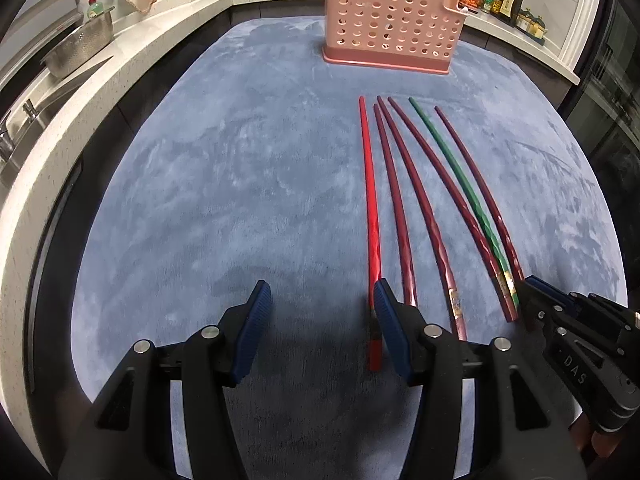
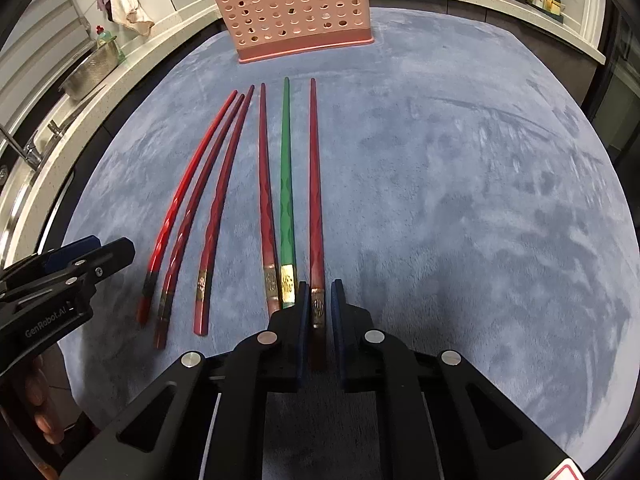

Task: Organize utensils
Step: 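Grasp a dark-red chopstick with the right tool while the left tool grasps a red chopstick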

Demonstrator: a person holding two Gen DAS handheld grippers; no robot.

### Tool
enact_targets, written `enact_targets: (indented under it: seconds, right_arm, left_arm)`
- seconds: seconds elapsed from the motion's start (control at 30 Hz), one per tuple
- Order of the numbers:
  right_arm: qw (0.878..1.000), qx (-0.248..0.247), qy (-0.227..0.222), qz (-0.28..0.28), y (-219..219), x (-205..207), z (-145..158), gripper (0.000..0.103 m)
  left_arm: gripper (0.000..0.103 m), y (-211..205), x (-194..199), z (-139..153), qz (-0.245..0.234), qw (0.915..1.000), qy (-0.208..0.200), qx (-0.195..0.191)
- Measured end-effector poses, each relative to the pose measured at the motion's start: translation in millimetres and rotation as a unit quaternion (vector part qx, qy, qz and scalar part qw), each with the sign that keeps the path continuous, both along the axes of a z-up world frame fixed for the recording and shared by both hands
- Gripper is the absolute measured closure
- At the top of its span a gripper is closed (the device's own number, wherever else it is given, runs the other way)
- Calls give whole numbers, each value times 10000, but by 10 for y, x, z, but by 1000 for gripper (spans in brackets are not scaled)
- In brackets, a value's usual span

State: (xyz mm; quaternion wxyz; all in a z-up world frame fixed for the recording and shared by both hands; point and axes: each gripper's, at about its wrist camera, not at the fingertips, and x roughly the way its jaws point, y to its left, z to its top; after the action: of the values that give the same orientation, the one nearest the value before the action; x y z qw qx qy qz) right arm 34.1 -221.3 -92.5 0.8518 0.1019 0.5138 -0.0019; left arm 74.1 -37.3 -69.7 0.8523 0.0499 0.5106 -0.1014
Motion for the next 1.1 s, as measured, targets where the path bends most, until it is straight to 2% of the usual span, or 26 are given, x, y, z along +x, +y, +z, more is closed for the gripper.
enact_targets:
  seconds: [0.4,0.57,0.77,0.87,1.03,1.1]
  right_arm:
    - [10000,35,19,-58,-30,-201,-12,95]
    - [10000,29,19,-60,-31,-215,-14,95]
    - [10000,36,19,-60,-34,-216,-12,95]
    - [10000,36,18,-58,-37,-218,-12,95]
    - [10000,45,18,-60,-39,-220,-12,95]
    - [10000,40,21,-55,-38,-222,-10,95]
  left_arm:
    - [52,-30,-132,-101,-219,9994,245,-108]
    - [53,-29,-106,-196,-226,9984,471,-198]
    - [57,-16,-87,-222,-171,9987,438,-212]
    - [65,-26,-91,-224,-206,9987,407,-213]
    - [91,-8,-87,-214,-259,9986,366,-288]
    - [94,-2,-84,-213,-268,9985,362,-317]
